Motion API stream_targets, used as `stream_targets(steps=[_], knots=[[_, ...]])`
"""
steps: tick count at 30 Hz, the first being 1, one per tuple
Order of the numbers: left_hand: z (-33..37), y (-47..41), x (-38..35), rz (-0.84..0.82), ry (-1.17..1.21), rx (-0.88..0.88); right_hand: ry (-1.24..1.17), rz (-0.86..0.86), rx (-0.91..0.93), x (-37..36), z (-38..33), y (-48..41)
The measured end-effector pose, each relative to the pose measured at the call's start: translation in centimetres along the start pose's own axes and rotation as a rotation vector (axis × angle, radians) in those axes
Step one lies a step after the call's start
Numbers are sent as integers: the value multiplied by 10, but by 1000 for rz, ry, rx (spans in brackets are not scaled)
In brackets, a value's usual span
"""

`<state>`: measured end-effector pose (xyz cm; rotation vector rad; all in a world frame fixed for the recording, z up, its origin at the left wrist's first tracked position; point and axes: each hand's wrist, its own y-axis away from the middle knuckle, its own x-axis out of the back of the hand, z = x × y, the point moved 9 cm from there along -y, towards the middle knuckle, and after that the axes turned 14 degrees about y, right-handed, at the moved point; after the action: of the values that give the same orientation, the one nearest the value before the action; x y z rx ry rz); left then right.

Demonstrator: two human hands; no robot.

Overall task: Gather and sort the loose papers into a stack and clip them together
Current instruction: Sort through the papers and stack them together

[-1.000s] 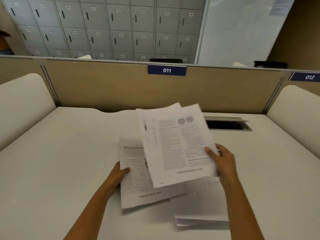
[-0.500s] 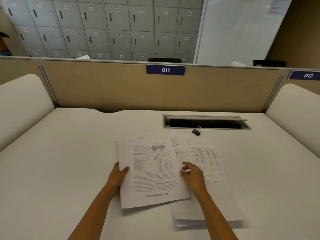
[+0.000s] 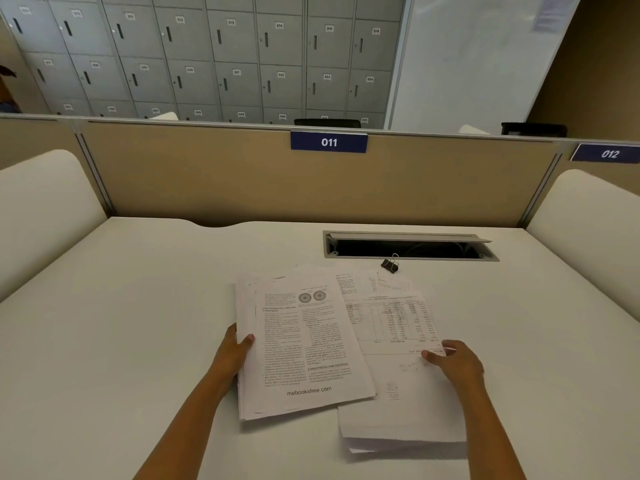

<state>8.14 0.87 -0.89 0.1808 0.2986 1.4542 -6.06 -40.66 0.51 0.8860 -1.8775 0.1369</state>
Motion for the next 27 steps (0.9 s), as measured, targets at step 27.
stream_targets(steps=[27], knots=[[3,5,-2,22,-9,14,-371,221,396,52,-144,48]])
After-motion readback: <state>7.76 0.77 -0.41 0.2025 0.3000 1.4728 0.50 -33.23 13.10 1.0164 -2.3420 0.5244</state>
